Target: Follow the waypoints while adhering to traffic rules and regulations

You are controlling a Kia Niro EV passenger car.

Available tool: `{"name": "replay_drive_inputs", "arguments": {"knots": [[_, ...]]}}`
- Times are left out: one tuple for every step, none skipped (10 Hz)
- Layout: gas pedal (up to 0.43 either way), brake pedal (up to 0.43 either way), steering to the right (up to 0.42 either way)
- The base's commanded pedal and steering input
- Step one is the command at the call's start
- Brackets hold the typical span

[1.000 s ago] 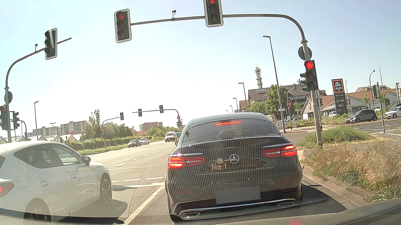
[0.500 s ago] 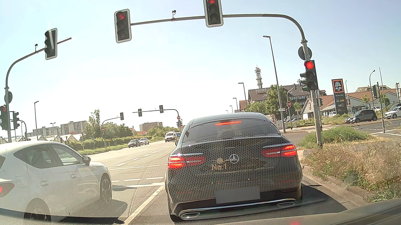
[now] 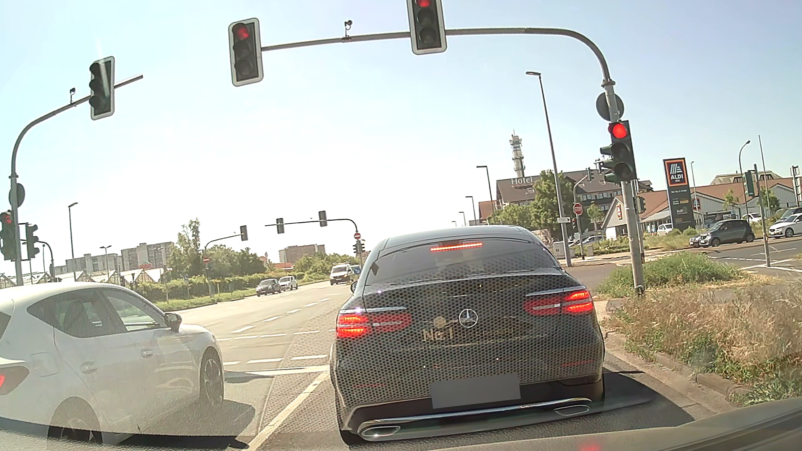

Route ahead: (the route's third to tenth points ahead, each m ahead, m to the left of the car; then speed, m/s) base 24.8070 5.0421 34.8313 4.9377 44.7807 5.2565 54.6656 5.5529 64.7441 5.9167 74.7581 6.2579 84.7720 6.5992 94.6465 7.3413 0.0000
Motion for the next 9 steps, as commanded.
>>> {"name": "replay_drive_inputs", "arguments": {"knots": [[0.0,0.25,0.0],[0.0,0.25,-0.001],[0.0,0.25,0.0],[0.0,0.25,0.0],[0.0,0.25,0.0],[0.0,0.25,0.0],[0.0,0.25,-0.001],[0.0,0.25,0.0],[0.0,0.25,0.0]]}}
